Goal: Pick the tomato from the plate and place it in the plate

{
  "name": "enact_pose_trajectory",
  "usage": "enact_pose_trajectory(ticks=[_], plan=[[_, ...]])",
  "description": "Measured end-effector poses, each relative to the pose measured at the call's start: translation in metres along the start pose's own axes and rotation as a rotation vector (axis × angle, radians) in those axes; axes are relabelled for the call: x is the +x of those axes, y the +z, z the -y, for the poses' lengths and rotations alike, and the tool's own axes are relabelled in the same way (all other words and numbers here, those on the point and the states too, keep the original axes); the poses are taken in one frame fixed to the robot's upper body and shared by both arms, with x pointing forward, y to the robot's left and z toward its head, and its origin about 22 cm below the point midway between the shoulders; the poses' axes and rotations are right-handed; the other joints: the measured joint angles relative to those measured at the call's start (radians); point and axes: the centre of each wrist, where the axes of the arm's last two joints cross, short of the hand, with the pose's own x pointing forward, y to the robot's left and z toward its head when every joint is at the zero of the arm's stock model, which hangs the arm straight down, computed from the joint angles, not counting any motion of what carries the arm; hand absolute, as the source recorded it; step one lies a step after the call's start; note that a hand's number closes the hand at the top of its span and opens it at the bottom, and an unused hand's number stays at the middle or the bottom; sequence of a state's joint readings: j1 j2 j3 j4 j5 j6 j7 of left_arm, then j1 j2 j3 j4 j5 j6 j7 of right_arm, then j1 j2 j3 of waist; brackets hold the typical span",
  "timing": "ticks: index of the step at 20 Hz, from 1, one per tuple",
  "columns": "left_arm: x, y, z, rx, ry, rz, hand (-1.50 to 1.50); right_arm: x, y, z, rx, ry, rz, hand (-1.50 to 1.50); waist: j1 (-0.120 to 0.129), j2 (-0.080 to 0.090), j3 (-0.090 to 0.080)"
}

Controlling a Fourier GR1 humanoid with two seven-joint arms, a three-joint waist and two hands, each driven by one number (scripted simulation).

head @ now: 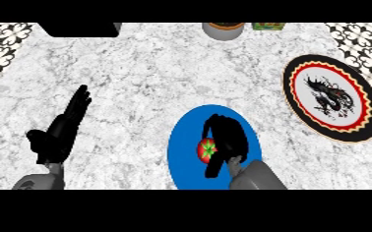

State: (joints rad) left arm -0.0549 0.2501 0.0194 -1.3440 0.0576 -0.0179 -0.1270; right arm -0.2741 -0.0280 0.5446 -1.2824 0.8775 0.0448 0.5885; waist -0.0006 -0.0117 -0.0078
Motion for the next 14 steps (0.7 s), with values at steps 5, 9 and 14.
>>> enact_pose_trajectory(ticks=[5,9,14], plan=[[-0.003,0.001,-0.007,0.006,0.000,-0.008,0.00,-0.023,0.011,0.002,-0.084,-0.023,-0.012,1.50,-0.012,0.000,0.004],[-0.011,0.011,-0.019,0.067,0.002,-0.035,0.00,-0.125,0.020,0.024,-0.216,-0.076,-0.311,1.50,-0.085,-0.006,0.008],[-0.016,0.022,-0.027,0.109,0.003,-0.048,0.00,-0.248,0.068,0.065,-0.429,-0.086,-0.594,1.50,-0.123,-0.008,0.010]])
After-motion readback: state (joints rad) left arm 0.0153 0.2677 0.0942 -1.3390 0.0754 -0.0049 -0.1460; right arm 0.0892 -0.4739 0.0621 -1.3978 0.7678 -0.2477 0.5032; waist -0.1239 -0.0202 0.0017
